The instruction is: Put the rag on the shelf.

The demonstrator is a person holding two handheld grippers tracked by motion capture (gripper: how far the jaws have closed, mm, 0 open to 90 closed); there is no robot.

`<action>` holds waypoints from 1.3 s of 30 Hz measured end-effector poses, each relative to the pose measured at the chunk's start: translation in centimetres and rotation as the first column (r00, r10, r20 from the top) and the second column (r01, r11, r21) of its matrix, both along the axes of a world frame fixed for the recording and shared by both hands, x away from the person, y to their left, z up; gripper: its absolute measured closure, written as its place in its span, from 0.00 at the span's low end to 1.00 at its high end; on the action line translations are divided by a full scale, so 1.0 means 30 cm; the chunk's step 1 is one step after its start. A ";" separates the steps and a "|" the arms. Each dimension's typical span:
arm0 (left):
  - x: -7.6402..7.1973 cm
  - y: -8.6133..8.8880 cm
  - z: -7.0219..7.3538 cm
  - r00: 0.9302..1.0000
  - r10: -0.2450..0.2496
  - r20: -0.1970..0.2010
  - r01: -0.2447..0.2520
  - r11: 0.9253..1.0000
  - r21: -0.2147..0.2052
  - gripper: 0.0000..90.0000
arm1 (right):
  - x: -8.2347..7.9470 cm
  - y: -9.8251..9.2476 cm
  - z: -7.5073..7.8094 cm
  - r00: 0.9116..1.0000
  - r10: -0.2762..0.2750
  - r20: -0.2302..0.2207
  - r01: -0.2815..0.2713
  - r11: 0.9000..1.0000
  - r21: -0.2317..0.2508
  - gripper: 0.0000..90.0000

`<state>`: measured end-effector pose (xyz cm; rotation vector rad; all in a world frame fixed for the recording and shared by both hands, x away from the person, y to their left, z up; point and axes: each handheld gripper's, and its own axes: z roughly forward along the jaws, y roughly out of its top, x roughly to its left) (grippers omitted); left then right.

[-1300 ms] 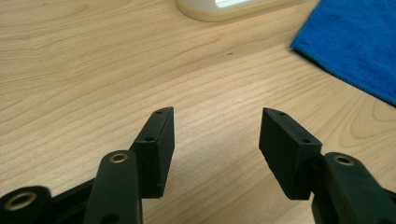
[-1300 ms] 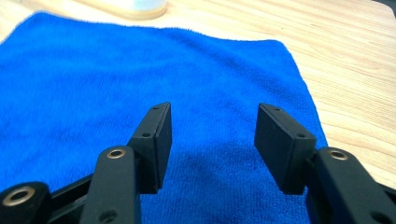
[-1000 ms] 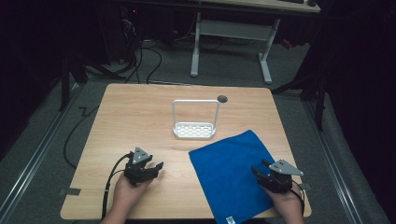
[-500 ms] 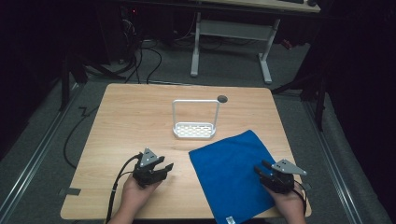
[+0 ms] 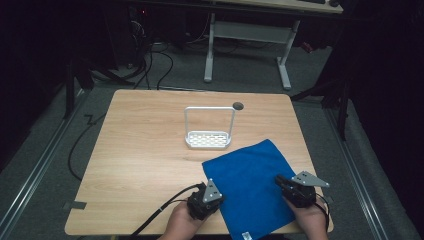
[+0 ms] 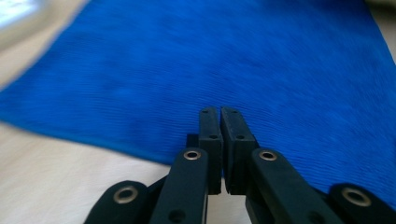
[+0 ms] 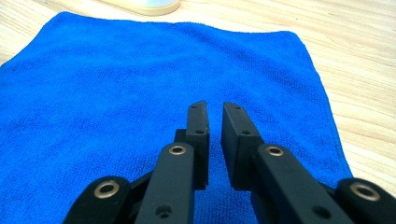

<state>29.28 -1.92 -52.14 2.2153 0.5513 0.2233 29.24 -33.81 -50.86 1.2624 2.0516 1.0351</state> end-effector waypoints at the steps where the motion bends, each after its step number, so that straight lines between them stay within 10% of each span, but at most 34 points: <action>1: -0.008 -0.012 -0.007 1.000 -0.014 0.005 0.013 1.000 0.022 0.99 | 0.000 0.000 -0.001 1.000 0.000 -0.003 0.000 1.000 0.003 0.91; 19: 0.024 0.117 -0.019 0.997 0.034 -0.072 -0.032 0.999 0.024 1.00 | 0.005 -0.003 0.001 1.000 -0.001 0.009 0.001 1.000 -0.008 0.90; 39: 0.061 0.411 -0.015 0.977 0.197 -0.084 -0.194 0.980 0.046 1.00 | 0.053 0.118 -0.054 0.988 0.095 -0.123 -0.105 0.992 -0.077 1.00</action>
